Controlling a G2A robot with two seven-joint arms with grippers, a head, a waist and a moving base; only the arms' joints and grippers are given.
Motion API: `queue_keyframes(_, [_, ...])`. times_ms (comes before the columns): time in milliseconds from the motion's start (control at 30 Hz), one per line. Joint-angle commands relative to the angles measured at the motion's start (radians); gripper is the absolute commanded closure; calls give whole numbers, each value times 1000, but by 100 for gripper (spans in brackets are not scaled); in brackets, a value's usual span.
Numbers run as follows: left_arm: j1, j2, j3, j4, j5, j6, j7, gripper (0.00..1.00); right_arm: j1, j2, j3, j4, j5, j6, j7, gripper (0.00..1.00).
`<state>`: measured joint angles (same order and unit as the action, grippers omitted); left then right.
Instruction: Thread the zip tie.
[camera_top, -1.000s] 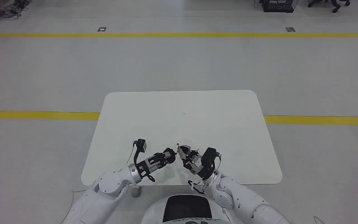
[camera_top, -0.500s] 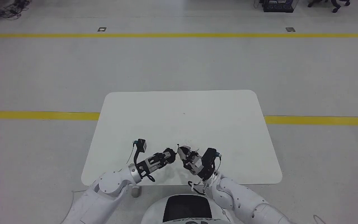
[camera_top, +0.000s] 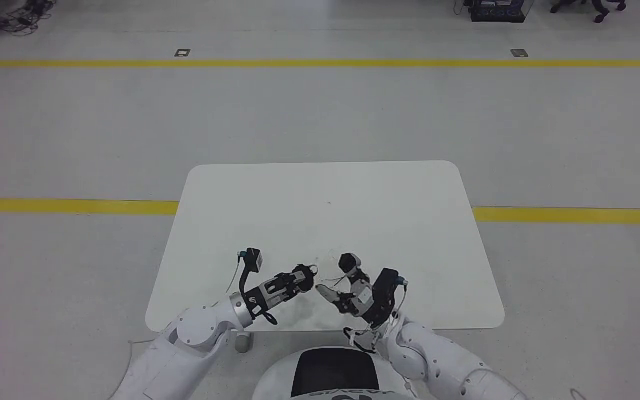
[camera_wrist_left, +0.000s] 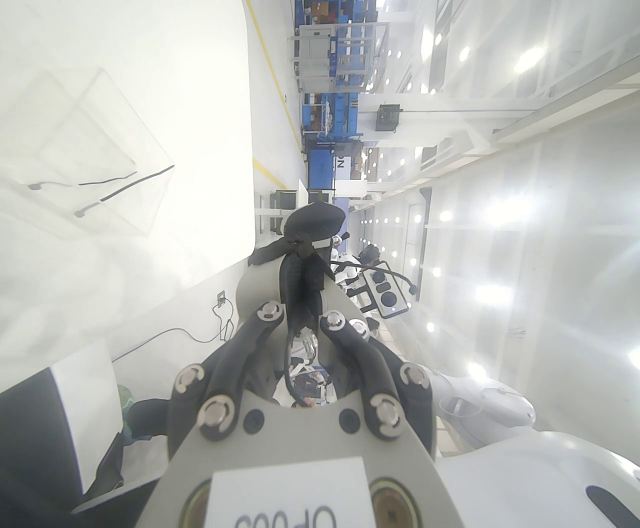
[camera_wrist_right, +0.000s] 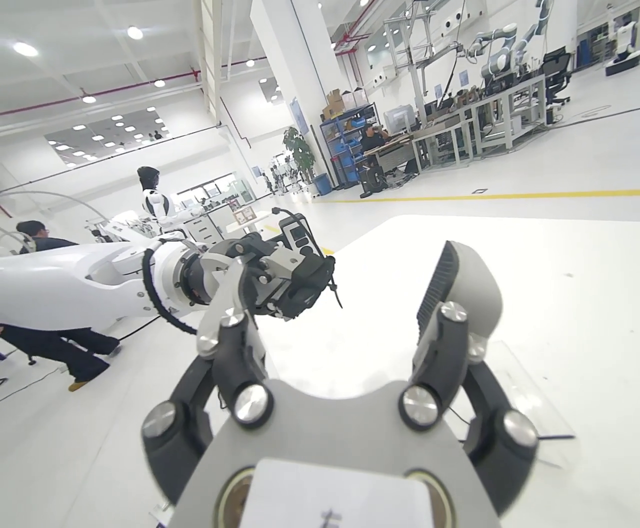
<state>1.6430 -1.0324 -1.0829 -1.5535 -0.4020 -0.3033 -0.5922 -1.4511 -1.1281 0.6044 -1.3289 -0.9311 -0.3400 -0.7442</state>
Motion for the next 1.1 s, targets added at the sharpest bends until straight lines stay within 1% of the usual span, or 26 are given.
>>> queue_keyframes(0, [0, 0, 0, 0, 0, 0, 0, 100, 0, 0, 0, 0, -1, 0, 0, 0])
queue_keyframes(100, [0, 0, 0, 0, 0, 0, 0, 100, 0, 0, 0, 0, -1, 0, 0, 0])
queue_keyframes(133, [0, 0, 0, 0, 0, 0, 0, 100, -7, -2, 2, -9, 30, 0, 4, 0])
queue_keyframes(167, [-4, -1, 3, -1, 1, 7, 13, 100, -11, -1, 4, -17, 74, 0, 5, 0])
queue_keyframes(267, [-9, -1, -2, 0, -31, 5, 7, 100, -13, 13, -11, -42, 143, 0, -3, 0])
queue_keyframes(300, [-10, 0, -10, 3, -48, 4, -4, 100, -10, 25, -27, -64, 177, 0, -13, 0])
queue_keyframes(367, [-9, 3, -22, 5, -69, 3, -17, 100, -1, 48, -56, -83, 227, 0, -23, 0])
queue_keyframes(400, [-8, 4, -30, 6, -88, 2, -29, 100, 11, 65, -77, -94, 255, 0, -30, 0])
queue_keyframes(467, [-5, 6, -42, 9, -109, 1, -40, 100, 26, 89, -123, -132, 320, 0, -44, 0])
queue_keyframes(533, [-4, 8, -52, 13, -128, -1, -52, 100, 56, 119, -181, -159, 383, 0, -57, 0])
queue_keyframes(600, [-1, 9, -56, 13, -147, -2, -61, 100, 88, 142, -233, -184, 438, 0, -66, 0])
queue_keyframes(633, [0, 10, -59, 14, -153, -3, -66, 100, 107, 155, -271, -205, 480, 0, -79, 0])
queue_keyframes(700, [2, 11, -62, 14, -158, -3, -70, 100, 144, 174, -322, -214, 520, 0, -90, 0])
queue_keyframes(733, [4, 11, -64, 14, -160, -3, -72, 100, 166, 184, -360, -230, 551, 0, -88, 0])
queue_keyframes(833, [8, 13, -69, 12, -163, -3, -76, 100, 222, 203, -432, -242, 595, 0, -108, 0])
queue_keyframes(1067, [17, 18, -88, 8, -168, -1, -82, 100, 244, 226, -434, -282, 667, 0, -52, 0])
